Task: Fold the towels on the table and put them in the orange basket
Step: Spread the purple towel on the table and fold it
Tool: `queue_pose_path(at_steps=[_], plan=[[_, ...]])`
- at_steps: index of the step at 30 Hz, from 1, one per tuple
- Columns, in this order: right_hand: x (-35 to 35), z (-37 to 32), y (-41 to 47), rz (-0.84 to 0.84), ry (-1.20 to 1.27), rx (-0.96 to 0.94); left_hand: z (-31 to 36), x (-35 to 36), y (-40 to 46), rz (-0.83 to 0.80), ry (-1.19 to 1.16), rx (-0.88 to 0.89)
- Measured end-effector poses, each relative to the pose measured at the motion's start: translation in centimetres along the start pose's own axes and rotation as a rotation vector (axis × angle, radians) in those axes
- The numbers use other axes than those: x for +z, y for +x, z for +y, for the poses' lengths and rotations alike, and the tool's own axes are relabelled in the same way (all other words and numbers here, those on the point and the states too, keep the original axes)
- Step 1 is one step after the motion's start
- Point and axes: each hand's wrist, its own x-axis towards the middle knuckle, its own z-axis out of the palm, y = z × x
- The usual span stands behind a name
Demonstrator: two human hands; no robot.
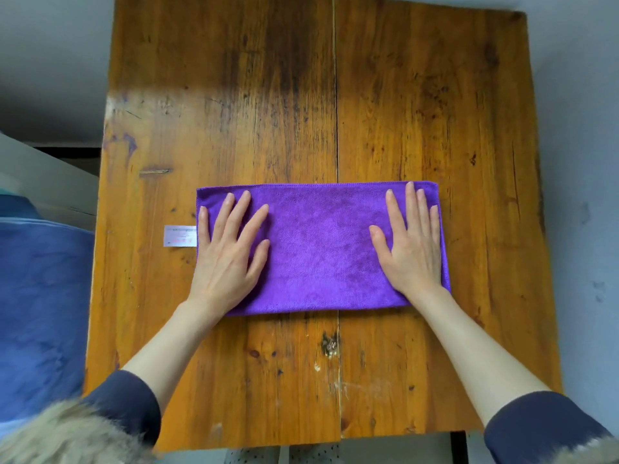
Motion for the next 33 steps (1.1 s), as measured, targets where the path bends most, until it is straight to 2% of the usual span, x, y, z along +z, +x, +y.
queue_pose_path(at_steps=[2,5,7,9,15,19,23,27,29,33], plan=[[-0.4,-1.1,-0.9,0.019,0.004,-0.025,-0.5,-0.7,-1.5,0.115,-0.046,-0.070],[-0.4,-4.2,-3.0,0.028,0.009,-0.174,-1.5,-1.6,-4.1,0.221,-0.151,-0.377],[0.2,-6.1,-3.9,0.000,-0.036,-0.281,-2.1,-1.8,-5.1,0.183,-0.220,-0.552],[0.8,-7.4,-4.2,-0.040,-0.076,-0.314,-2.3,-1.9,-5.5,0.126,-0.225,-0.607],[2.1,-9.0,-5.1,-0.105,-0.128,-0.202,-1.8,-2.1,-4.1,0.034,-0.310,-0.785],[2.6,-10.5,-6.2,-0.082,-0.132,-0.143,-2.2,-2.7,-3.4,-0.006,-0.335,-0.787],[2.5,-11.4,-5.9,-0.079,-0.106,-0.129,-4.2,-4.1,-2.5,-0.006,-0.348,-0.694],[2.2,-12.2,-3.4,-0.062,-0.067,-0.121,-6.0,-5.8,0.1,-0.003,-0.515,-0.721],[2.1,-12.1,-2.5,-0.058,-0.072,-0.064,-6.8,-6.8,1.4,-0.075,-0.687,-0.798],[2.7,-11.7,-2.5,-0.060,-0.118,-0.018,-7.4,-8.7,1.9,-0.324,-0.985,-0.872]])
